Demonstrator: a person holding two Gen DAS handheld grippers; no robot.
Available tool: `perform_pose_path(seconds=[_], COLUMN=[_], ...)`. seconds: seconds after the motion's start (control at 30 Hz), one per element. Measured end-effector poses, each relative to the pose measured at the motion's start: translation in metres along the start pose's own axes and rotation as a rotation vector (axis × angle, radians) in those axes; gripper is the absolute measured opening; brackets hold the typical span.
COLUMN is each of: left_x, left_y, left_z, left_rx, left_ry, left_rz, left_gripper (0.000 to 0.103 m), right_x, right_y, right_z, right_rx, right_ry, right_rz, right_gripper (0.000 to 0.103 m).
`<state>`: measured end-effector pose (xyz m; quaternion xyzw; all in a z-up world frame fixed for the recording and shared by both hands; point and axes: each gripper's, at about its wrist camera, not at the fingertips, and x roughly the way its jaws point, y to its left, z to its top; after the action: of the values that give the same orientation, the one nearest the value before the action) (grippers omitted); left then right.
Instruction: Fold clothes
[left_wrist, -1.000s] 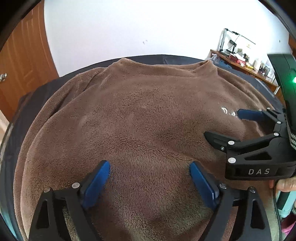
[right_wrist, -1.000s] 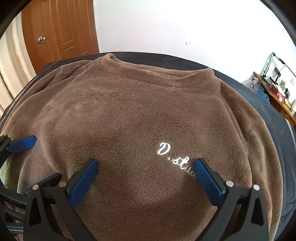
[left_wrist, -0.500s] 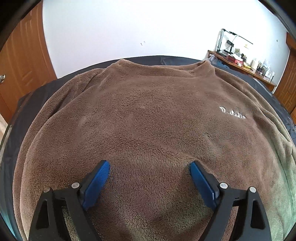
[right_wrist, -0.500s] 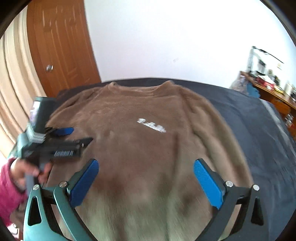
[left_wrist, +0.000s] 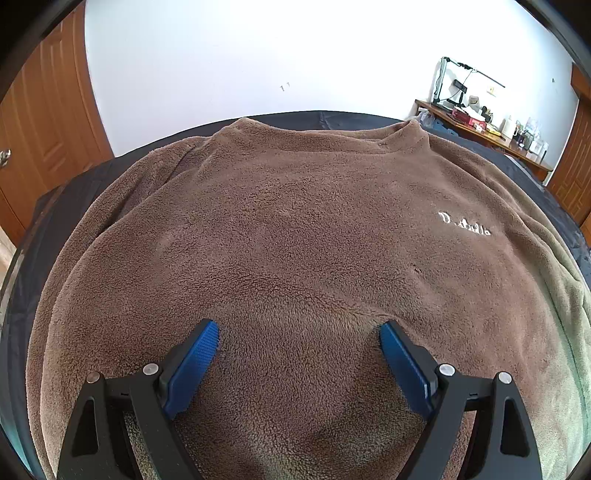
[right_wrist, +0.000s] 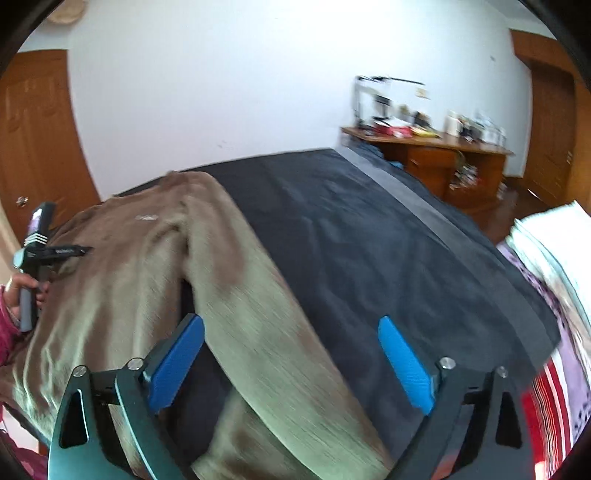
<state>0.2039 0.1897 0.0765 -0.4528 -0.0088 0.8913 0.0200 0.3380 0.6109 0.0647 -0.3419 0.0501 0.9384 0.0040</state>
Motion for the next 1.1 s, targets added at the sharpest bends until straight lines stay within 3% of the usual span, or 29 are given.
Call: perform_pose_path(seconds=[0.13,0.33,0.4,0.47,0.53,0.7,0.87,1.1], left_x=[0.000,0.000,0.000,0.000,0.000,0.000,0.001,0.001], left_y=[0.001,0.002,0.002,0.002,0.003,0.004,0.002,0.002], left_z=[0.000,0.000,-0.001,-0.001,-0.001,0.000,0.000,0.000], left_rx=[0.000,0.001,0.001,0.001,0.001,0.003,0.002,0.001], left_ry=[0.000,-0.001,-0.002,-0.002,-0.002,-0.002,-0.002,-0.002], left_rz=[0.000,-0.001,0.000,0.001,0.000,-0.001,0.000,-0.001], left_gripper=[0.091,0.091,0.091,0.091,0.091,0.091,0.091,0.091], right_x=[-0.005,-0.008,-0.007,-0.007,-0.007,-0.015,-0.004,0.041], right_y=[-0.017,-0.025,-0.022,-0.019,-0.020,-0.041,-0.076,-0.084], right_z=[-0.017,-0.040,-0.046,-0.049,-0.046,-0.014,0.042,0.108], right_rx=[0.027,-0.013,-0.042,-0.071,-0.091,-0.105,-0.152,-0.223], right_ry=[0.024,0.071,0.091,0.105,0.092,0.004,-0.083,-0.116], right_rz=[-0.008,0.065,0.075,0.079,0.075,-0.082,-0.343,-0.508], right_gripper=[0.086,0.066,0.053,0.029,0.017,0.014,0.014,0.014])
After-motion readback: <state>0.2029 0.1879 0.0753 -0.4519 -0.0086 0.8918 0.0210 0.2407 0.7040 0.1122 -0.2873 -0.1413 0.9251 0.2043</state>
